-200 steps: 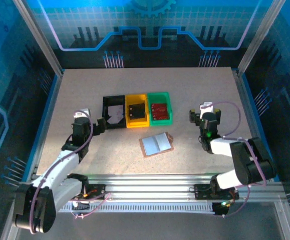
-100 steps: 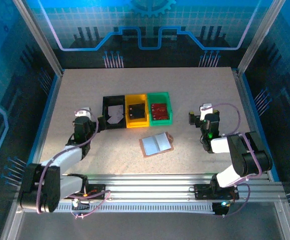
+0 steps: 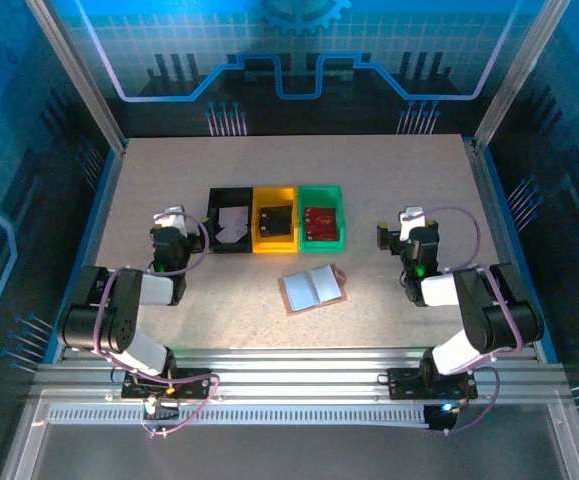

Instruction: Take the credit cards out of the card holder

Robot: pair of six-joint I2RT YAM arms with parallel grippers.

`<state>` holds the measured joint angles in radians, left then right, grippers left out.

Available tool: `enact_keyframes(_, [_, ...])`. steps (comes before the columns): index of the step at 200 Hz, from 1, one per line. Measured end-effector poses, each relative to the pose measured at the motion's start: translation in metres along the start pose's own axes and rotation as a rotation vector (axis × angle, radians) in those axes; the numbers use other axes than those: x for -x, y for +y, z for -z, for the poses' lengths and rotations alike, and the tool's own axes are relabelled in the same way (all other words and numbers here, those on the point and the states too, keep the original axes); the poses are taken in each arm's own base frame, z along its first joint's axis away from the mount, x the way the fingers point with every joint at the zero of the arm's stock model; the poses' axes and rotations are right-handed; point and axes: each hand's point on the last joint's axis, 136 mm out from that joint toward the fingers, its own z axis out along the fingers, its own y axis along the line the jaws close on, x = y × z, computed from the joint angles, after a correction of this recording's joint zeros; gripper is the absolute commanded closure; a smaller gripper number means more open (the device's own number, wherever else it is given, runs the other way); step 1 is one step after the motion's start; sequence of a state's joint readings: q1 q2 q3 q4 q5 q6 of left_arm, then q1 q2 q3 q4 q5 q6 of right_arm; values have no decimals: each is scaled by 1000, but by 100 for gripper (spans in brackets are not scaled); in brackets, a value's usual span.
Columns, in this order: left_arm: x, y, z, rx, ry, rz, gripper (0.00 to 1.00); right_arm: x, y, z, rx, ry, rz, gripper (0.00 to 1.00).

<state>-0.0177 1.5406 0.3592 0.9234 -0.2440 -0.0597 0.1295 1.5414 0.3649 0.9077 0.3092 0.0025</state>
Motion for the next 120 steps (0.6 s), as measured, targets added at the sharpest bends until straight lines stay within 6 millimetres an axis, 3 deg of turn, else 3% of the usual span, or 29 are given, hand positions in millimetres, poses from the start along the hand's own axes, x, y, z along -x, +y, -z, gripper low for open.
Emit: enact_keyframes(120, [1,-1,0,-1,-5,-12,1,2,0,0,0,-7,0,0])
